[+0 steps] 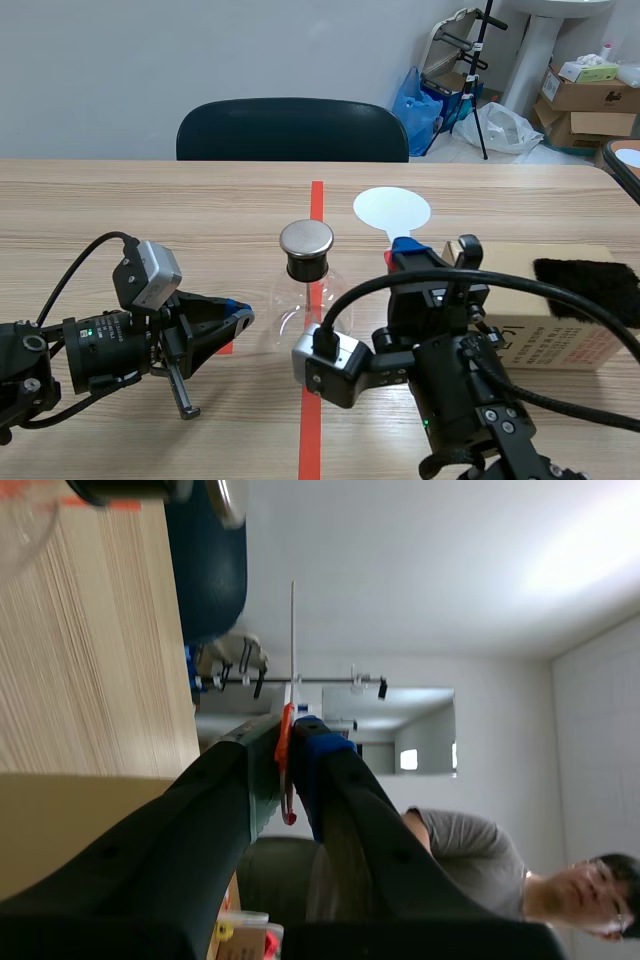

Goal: Do the electroscope experiment

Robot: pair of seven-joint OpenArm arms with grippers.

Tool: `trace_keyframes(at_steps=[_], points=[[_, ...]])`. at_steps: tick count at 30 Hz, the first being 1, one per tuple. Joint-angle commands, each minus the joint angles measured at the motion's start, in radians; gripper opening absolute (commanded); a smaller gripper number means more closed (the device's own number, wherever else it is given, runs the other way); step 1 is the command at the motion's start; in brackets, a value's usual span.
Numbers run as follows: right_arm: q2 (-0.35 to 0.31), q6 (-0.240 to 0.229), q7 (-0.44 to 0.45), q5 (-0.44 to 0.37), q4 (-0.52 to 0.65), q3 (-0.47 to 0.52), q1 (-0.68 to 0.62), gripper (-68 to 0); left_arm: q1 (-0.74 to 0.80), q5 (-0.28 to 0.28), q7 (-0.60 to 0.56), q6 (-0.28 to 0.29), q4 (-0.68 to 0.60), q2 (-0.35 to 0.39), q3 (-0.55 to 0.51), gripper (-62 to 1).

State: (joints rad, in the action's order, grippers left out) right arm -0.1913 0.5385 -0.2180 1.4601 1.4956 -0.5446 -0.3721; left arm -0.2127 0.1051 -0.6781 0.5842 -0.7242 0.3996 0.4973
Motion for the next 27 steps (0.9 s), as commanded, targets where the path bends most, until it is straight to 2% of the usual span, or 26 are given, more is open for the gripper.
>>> trace_keyframes(at_steps=[1, 7, 11, 27], points=[[-0.005, 0.013, -0.03, 0.001, 0.008, 0.003, 0.009, -66.2, 0.0, -0.007, -0.014, 0.002, -0.022, 0.003, -0.002, -57.9], [-0.005, 0.013, -0.155, 0.001, 0.008, 0.003, 0.009, -66.2, 0.0, -0.007, -0.014, 0.002, -0.022, 0.003, -0.002, -57.9], [-0.005, 0.013, -0.206, 0.001, 0.008, 0.003, 0.009, -66.2, 0.0, -0.007, -0.014, 0.002, -0.022, 0.003, -0.002, -57.9], [-0.005, 0.013, -0.213, 0.001, 0.008, 0.003, 0.009, -66.2, 0.0, -0.007, -0.014, 0.002, -0.022, 0.003, -0.002, -57.9]])
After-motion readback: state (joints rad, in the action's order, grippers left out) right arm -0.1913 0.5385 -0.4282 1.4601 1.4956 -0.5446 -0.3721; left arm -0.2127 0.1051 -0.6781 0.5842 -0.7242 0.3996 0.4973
